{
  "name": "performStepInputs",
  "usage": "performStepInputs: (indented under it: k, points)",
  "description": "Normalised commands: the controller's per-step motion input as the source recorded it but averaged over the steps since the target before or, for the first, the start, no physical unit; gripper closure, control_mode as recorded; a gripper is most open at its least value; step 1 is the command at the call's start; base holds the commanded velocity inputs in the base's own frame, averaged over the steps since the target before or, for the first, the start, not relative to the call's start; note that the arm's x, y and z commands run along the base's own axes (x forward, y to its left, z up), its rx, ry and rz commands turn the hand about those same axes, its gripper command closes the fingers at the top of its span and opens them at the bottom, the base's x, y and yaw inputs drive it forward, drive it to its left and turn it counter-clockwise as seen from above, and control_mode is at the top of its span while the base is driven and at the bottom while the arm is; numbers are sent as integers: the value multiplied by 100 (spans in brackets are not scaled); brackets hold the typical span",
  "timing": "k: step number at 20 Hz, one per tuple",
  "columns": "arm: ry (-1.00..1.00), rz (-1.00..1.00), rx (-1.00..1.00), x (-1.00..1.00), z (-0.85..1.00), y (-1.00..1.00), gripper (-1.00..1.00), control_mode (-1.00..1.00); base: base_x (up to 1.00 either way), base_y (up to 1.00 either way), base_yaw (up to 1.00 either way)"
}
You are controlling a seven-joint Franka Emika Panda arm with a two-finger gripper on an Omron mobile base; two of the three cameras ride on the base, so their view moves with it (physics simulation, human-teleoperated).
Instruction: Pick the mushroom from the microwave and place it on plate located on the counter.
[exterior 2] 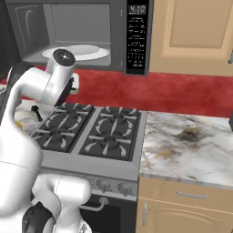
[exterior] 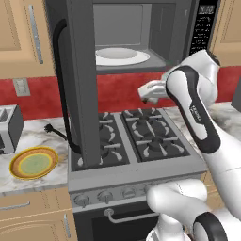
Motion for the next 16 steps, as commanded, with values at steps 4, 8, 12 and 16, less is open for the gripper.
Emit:
performStepInputs:
  k: [4, 8, 12, 16]
  points:
    - [-1, 13, 0, -4, -79, 26, 100, -100, 0, 0, 0]
    - [3, 17, 0, 32, -53, 54, 100, -100, 0, 0, 0]
    - [8, 18, 0, 41, -52, 63, 100, -100, 0, 0, 0]
    - [9, 19, 0, 31, -63, 62, 100, -100, 0, 0, 0]
